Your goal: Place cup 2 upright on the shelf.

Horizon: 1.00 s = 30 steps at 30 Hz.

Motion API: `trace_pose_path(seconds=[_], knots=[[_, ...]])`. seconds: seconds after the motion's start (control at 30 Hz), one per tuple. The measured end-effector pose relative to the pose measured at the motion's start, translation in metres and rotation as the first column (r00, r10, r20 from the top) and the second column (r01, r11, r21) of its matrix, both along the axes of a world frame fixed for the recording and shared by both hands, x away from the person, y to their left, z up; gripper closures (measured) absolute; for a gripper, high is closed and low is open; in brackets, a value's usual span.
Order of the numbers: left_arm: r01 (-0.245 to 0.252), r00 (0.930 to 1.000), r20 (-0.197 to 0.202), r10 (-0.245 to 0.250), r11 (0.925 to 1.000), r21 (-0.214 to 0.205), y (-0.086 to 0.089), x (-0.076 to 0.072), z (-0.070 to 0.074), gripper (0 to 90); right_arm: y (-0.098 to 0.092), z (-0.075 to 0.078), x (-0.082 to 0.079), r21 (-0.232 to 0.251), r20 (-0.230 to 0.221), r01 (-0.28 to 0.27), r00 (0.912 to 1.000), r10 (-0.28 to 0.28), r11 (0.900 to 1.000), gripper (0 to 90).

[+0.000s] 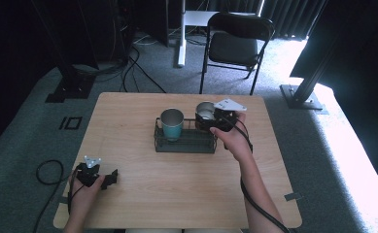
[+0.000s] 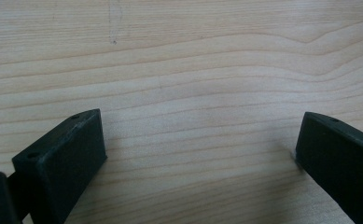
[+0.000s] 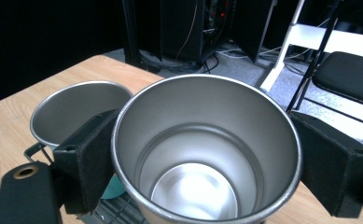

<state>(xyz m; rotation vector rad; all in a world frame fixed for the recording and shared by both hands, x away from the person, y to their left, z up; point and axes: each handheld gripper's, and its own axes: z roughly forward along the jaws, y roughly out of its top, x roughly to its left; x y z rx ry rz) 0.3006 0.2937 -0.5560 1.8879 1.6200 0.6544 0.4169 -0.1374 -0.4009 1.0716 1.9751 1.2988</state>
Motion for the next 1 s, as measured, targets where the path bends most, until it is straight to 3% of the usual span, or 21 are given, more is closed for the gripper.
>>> trace_pose_path(seconds=[0.33,1.0], knots=[[0.0,1.0,0.0,0.0,1.0,0.0,0.0,0.0,0.0,2.3,0.015,-0.024,0.007,-0.003,-0.043,0.001,0.9991,-0.001,1.0,13.3],[-0.001,1.0,0.0,0.001,1.0,-0.001,0.0,0.0,0.0,2.3,0.02,-0.059,0.015,-0.028,-0.094,0.022,0.9953,-0.025,0.9994,13.3]])
